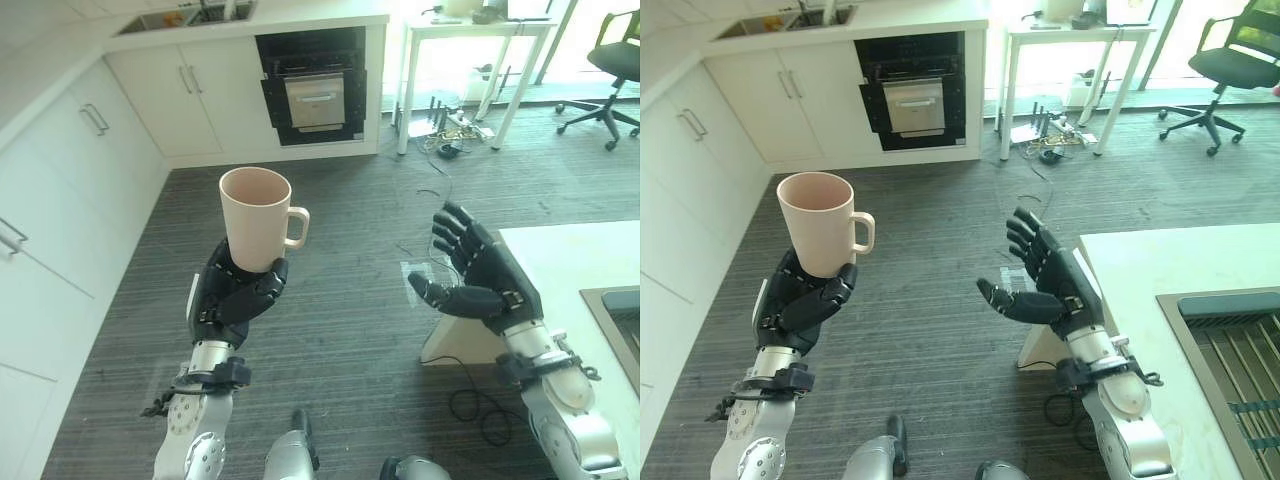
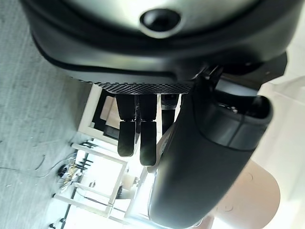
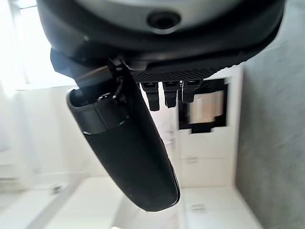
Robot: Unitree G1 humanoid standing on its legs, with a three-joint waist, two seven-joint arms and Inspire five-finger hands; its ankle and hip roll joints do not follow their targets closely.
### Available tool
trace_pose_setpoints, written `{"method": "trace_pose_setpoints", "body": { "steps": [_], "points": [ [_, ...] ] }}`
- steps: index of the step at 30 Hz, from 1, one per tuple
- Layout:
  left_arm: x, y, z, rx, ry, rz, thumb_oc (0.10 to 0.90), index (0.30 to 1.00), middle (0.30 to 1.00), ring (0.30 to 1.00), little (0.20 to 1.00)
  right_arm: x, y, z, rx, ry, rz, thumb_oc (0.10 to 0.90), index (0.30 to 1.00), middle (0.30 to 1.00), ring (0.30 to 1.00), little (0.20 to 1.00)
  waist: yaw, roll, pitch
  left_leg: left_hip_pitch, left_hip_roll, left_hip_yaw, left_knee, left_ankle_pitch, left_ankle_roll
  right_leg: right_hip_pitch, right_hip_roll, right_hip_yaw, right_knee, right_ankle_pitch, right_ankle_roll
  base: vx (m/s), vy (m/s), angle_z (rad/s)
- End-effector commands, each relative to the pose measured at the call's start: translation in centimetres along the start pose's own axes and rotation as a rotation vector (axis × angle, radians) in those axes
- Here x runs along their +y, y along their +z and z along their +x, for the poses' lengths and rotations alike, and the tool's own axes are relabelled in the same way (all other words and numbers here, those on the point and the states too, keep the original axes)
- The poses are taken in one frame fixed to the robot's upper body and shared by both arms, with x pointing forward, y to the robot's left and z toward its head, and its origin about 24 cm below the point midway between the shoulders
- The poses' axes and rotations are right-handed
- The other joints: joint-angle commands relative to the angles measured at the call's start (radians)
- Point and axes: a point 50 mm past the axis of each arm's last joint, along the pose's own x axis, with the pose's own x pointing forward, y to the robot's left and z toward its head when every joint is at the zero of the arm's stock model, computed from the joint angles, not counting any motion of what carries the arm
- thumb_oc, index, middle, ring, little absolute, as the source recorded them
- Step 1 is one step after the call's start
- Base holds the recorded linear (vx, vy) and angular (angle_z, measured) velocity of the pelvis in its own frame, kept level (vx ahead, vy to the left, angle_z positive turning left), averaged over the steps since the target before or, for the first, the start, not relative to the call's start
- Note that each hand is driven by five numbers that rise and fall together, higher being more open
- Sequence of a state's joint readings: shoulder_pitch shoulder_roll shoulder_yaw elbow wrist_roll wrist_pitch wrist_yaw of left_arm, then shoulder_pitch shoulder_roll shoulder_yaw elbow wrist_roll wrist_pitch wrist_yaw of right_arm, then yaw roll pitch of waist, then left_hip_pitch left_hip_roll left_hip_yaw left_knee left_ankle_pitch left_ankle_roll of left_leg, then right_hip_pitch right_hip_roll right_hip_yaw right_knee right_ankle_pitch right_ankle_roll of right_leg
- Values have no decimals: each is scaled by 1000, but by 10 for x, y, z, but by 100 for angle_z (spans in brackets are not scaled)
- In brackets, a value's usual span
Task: Place the dishes in the dishwasher.
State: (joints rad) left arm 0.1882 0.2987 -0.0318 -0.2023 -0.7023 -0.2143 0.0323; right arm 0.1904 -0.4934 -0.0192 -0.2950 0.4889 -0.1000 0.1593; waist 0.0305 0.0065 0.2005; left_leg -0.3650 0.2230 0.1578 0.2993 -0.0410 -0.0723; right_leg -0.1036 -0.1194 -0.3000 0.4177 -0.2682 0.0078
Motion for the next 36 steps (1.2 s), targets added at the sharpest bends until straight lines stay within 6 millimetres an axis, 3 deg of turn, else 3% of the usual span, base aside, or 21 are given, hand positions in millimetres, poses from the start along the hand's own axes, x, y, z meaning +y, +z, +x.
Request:
{"method": "trace_pose_setpoints", "body": {
  "steps": [1, 3, 6, 8, 10, 11, 13, 16, 18, 20, 25, 29, 31, 32, 33, 34, 35, 36],
  "points": [
    [-17, 63, 18, -336, -165, 54, 400, 300, 300, 300, 300, -6, 57, 16, -356, 0, -27, 800, 900, 900, 900, 900, 9, -34, -56, 98, -67, 73, 1, -25, 10, 172, -45, 36, -118, 45, 113, 301, 360, -31],
    [-19, 68, 26, -333, -193, 68, 400, 300, 300, 300, 300, -4, 58, 17, -359, -14, -13, 800, 900, 900, 900, 900, 17, -40, -63, 115, -111, 57, 1, -43, 40, 211, -85, 22, -118, 104, 136, 344, 346, 5],
    [-27, 69, 32, -325, -238, 89, 400, 300, 300, 300, 300, 2, 55, 17, -351, -34, -21, 800, 900, 900, 900, 900, 13, -21, -69, 154, -153, 17, 1, -70, 77, 242, -109, -7, -87, 290, 147, 311, 316, 38],
    [-31, 68, 33, -334, -240, 131, 400, 300, 300, 300, 300, 8, 53, 19, -348, -35, -4, 800, 900, 900, 900, 900, -5, 4, -58, 195, -168, -5, 1, -89, 97, 137, -119, 7, 119, 352, 147, 243, 289, 50],
    [-31, 69, 33, -337, -228, 148, 400, 300, 300, 300, 300, 11, 51, 21, -343, -27, 7, 800, 900, 900, 900, 900, -19, 11, -46, 229, -165, 5, 1, -100, 93, 52, -77, -8, 127, 308, 121, 221, 131, 33],
    [-30, 71, 33, -337, -227, 152, 400, 300, 300, 300, 300, 9, 52, 21, -341, -27, 12, 800, 900, 900, 900, 900, -20, 10, -43, 235, -160, 11, 1, -100, 88, 50, -49, -33, 60, 278, 109, 198, 9, 13],
    [-30, 72, 35, -340, -234, 156, 400, 300, 300, 300, 300, 8, 52, 22, -339, -30, 15, 800, 900, 900, 900, 900, -28, 2, -32, 255, -160, 18, 1, -111, 82, 46, -23, -63, -76, 292, 107, 192, -59, -8],
    [-31, 73, 33, -343, -246, 153, 400, 300, 300, 300, 300, 4, 51, 19, -339, -41, 20, 800, 900, 900, 900, 900, -43, -36, -15, 292, -190, 33, 1, -152, 80, -52, -62, -34, -118, 266, 126, 191, -102, 45],
    [-32, 70, 31, -339, -251, 163, 400, 300, 300, 300, 300, 3, 50, 16, -338, -49, 23, 800, 900, 900, 900, 900, -63, -55, -17, 307, -215, 24, 1, -178, 87, -150, -88, 16, -118, 310, 145, 255, -114, 18],
    [-34, 67, 29, -331, -255, 165, 400, 300, 300, 300, 300, 4, 49, 14, -339, -55, 29, 800, 900, 900, 900, 900, -80, -59, -20, 324, -230, 5, 1, -199, 94, -230, -98, 60, -118, 324, 153, 338, -137, -27],
    [-32, 66, 26, -305, -256, 166, 400, 300, 300, 300, 300, 5, 48, 11, -333, -48, 35, 800, 900, 900, 900, 900, -78, -66, -44, 356, -239, 18, 1, -238, 103, -202, -107, 40, -118, 333, 162, 367, -184, 11],
    [-29, 65, 26, -298, -236, 155, 400, 300, 300, 300, 300, 6, 48, 15, -329, -48, 33, 800, 900, 900, 900, 900, -74, -56, -73, 430, -218, 24, 1, -250, 90, -144, -72, 18, -118, 284, 140, 390, -209, 1],
    [-29, 66, 24, -305, -230, 141, 400, 300, 300, 300, 300, 4, 50, 16, -326, -38, 23, 800, 900, 900, 900, 900, -71, -49, -90, 467, -204, 34, 1, -159, 55, -121, -50, 0, -118, 252, 105, 429, -249, -37],
    [-29, 65, 23, -308, -221, 131, 400, 300, 300, 300, 300, 3, 50, 16, -322, -29, 16, 800, 900, 900, 900, 900, -67, -40, -92, 509, -184, 43, 1, -38, 16, -93, -26, -3, -118, 220, 77, 449, -284, -34],
    [-30, 64, 22, -309, -214, 127, 400, 300, 300, 300, 300, 3, 50, 16, -321, -22, 16, 800, 900, 900, 900, 900, -64, -49, -95, 530, -190, 50, 1, 46, -2, -82, -26, 5, -118, 206, 62, 399, -277, -43],
    [-30, 63, 21, -308, -208, 121, 400, 300, 300, 300, 300, 3, 50, 16, -319, -16, 13, 800, 900, 900, 900, 900, -60, -52, -89, 528, -179, 53, 54, 100, -24, -59, -16, 12, -118, 187, 46, 193, -149, -51],
    [-30, 63, 21, -308, -208, 121, 400, 300, 300, 300, 300, 3, 50, 16, -319, -16, 13, 800, 900, 900, 900, 900, -60, -52, -89, 528, -179, 53, 54, 100, -24, -59, -16, 12, -118, 187, 46, 251, -254, -52],
    [-31, 59, 21, -302, -216, 112, 400, 300, 300, 300, 300, 4, 49, 17, -317, -9, 9, 800, 900, 900, 900, 900, -51, -71, -74, 417, -158, 52, 276, 169, -44, -24, -9, 38, -118, 163, 11, 199, -223, -28]
  ]
}}
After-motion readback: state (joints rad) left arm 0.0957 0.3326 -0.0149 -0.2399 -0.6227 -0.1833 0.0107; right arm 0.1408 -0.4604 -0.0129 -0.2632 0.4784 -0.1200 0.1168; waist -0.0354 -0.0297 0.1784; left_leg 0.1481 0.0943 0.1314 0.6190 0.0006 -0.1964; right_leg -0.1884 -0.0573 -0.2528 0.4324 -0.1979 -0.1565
